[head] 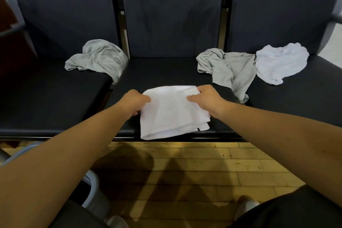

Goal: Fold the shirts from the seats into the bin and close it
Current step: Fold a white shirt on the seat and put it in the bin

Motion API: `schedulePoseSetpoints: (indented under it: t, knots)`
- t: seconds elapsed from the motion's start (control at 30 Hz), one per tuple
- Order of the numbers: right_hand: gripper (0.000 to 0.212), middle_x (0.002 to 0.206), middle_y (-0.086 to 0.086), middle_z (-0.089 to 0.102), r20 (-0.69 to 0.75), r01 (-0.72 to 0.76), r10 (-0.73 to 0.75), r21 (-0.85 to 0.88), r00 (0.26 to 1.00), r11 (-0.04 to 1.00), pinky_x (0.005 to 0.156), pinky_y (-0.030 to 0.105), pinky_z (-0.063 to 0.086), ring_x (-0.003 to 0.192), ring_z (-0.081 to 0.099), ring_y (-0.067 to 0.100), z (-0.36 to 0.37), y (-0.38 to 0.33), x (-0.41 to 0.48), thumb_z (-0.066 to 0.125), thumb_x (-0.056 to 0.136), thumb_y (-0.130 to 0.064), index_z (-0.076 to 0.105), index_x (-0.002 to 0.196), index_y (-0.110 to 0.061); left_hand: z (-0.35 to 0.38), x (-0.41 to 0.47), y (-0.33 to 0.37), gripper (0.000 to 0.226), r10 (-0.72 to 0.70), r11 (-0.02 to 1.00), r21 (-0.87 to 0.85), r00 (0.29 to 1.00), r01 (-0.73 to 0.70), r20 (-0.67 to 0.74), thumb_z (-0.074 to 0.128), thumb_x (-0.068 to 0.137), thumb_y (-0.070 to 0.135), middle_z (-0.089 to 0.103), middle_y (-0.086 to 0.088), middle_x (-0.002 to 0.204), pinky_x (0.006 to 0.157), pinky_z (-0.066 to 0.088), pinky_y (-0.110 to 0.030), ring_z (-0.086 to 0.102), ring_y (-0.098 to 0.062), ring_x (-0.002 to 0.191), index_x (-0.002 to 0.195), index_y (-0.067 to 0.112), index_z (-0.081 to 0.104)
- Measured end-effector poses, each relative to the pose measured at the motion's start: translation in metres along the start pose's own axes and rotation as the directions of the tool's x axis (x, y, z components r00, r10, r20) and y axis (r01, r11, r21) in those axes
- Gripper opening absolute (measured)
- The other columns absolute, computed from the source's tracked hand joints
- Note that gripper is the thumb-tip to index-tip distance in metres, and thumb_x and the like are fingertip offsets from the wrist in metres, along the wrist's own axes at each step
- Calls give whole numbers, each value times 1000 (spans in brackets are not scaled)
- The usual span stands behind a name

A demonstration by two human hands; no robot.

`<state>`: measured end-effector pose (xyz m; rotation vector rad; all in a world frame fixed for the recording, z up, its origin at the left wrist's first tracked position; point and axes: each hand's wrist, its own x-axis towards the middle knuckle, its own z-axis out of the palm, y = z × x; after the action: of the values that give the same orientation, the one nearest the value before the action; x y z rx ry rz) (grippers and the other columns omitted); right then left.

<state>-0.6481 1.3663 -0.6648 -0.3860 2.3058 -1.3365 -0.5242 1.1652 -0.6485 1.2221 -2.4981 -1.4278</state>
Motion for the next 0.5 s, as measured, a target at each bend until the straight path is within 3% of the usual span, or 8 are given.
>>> schedulePoseSetpoints:
  t: [0.03,0.07,0.17,0.23,0.27,0.33,0.4,0.5]
  knots:
    - [8,83,9,66,-41,-10,7,-67,999,998,68,33,54,76,66,25,-1,1,2,68,88,-9,66,84,-2,-1,-1,-5,41,-36,999,-23,999,36,-6,64,94,28,60,-11,117,79,51,-36,59,-25,99,128,6,54]
    - [18,72,8,56,-94,-42,30,-129,995,991,58,29,47,65,57,24,-2,1,3,64,87,-7,56,71,-5,-2,-1,-9,50,-69,996,-53,998,68,-1,65,95,30,57,-11,126,85,51,-38,57,-27,108,136,8,48]
    - [31,65,2,39,-142,-131,100,-224,985,966,50,26,30,56,38,17,0,2,6,57,89,-8,38,65,-14,-2,-4,-10,63,-104,983,-145,994,109,42,65,95,40,57,-13,133,84,51,-38,59,-28,110,144,8,43]
    - [12,73,5,48,-121,-140,117,-199,986,970,58,28,38,67,50,20,2,0,8,57,92,-12,53,80,-13,0,-6,-8,64,-109,972,-198,990,125,89,71,90,46,62,-11,127,79,52,-37,62,-26,106,137,8,51]
    - [11,85,9,57,-101,-155,140,-169,985,973,67,30,42,82,59,24,3,-3,6,57,94,-15,60,101,-7,2,-5,-7,64,-111,961,-240,987,135,114,75,86,46,65,-10,123,78,54,-37,64,-26,105,133,8,54]
    - [36,118,14,61,-45,-208,205,-80,978,975,83,34,46,112,59,30,7,-5,5,57,99,-23,54,126,0,6,-6,-4,61,-114,909,-377,975,179,189,83,80,35,70,-9,117,79,57,-42,67,-27,104,129,8,59]
    - [44,125,13,61,4,-249,249,8,969,969,93,38,48,115,59,31,10,-6,5,58,99,-31,52,132,-3,6,-10,2,56,-83,854,-479,962,204,262,85,77,28,74,-10,112,80,58,-44,70,-30,103,125,10,63]
    - [40,112,10,70,108,-348,331,228,937,910,95,42,53,103,68,29,11,-4,5,70,92,-32,62,121,-6,-2,-17,14,44,8,808,-565,957,164,290,79,78,28,75,-13,110,85,56,-47,70,-34,103,118,12,68]
